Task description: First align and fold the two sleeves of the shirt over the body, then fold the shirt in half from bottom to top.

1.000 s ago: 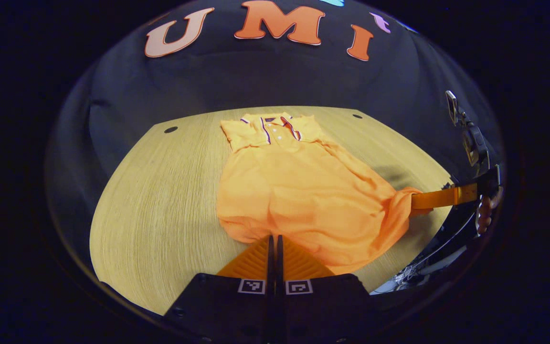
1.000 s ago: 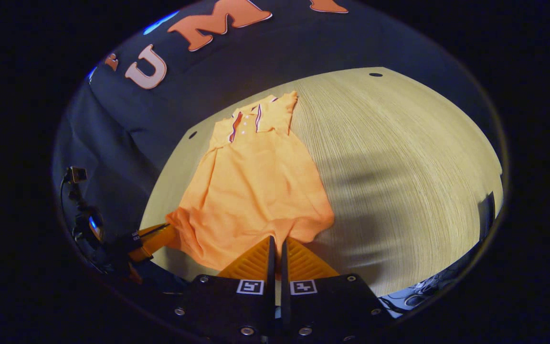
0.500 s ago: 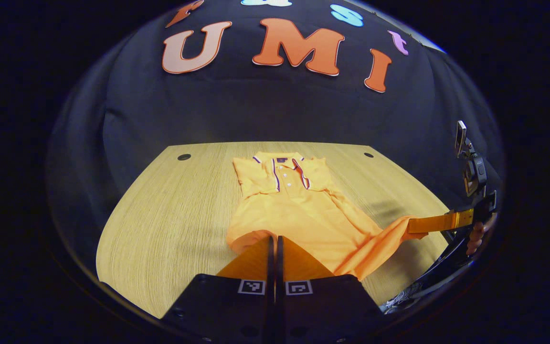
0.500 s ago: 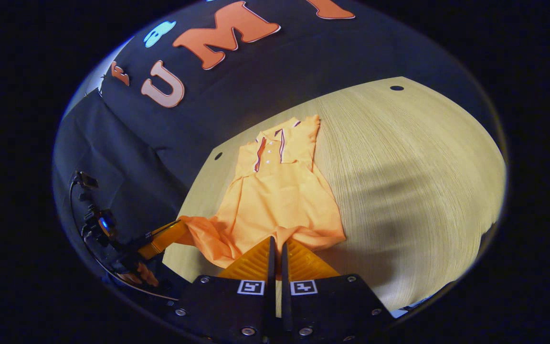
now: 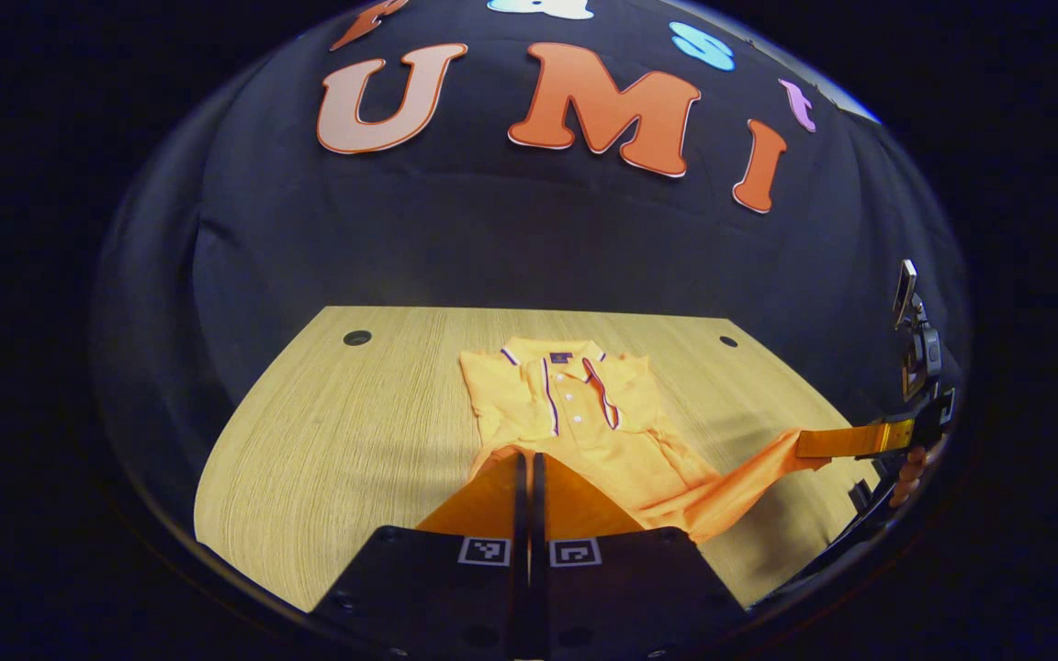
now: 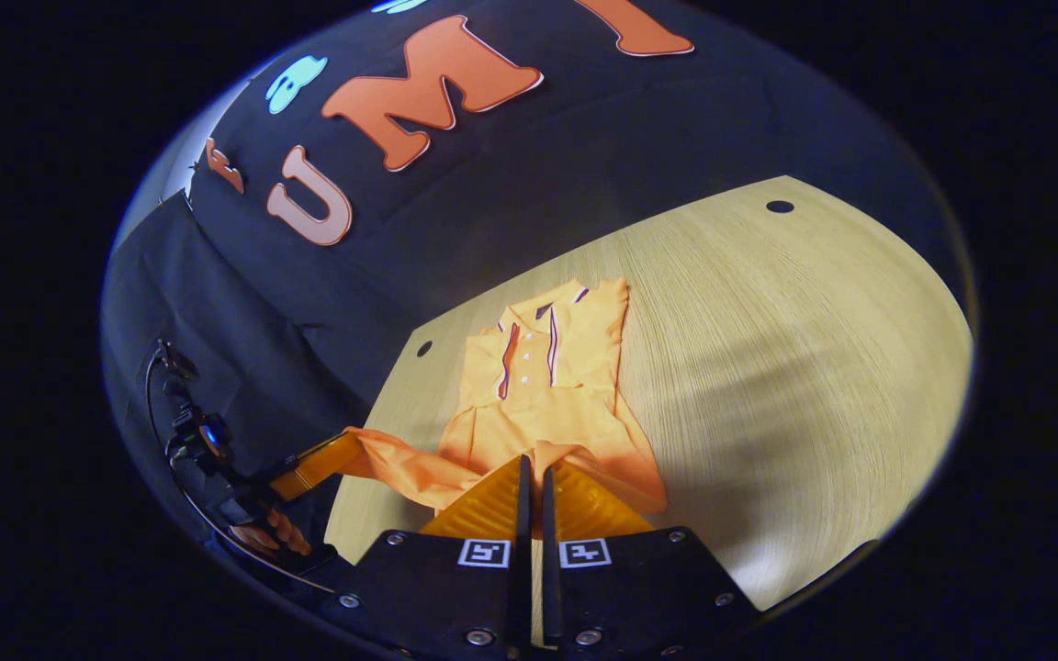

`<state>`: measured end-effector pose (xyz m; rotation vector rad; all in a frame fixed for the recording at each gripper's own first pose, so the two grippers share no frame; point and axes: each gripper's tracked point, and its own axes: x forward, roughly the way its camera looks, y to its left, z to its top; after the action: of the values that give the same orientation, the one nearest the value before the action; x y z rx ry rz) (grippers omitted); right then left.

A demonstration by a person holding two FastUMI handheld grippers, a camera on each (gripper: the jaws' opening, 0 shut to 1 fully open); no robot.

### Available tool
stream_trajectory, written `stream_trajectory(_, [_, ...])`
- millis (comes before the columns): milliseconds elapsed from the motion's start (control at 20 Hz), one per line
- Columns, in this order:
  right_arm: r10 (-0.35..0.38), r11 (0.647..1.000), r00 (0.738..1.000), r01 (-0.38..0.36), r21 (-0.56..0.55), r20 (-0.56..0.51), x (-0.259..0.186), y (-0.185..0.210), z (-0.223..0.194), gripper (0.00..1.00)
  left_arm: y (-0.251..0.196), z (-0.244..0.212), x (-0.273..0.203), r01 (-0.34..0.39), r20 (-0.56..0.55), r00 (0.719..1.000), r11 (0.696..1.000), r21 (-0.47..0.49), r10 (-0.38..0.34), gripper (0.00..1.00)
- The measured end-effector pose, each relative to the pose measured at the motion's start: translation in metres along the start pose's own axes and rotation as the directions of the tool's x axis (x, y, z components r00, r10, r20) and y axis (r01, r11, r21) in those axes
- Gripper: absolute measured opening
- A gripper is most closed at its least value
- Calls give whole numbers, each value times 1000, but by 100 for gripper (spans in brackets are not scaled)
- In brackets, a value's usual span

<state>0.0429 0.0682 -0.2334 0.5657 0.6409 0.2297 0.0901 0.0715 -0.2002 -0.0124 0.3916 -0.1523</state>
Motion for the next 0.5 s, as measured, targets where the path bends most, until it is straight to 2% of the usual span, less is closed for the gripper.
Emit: stream_trajectory(500, [-58, 998, 995, 59, -9, 78, 70, 11, 96, 5, 23, 79, 94, 73, 19, 997, 997, -14, -73, 1])
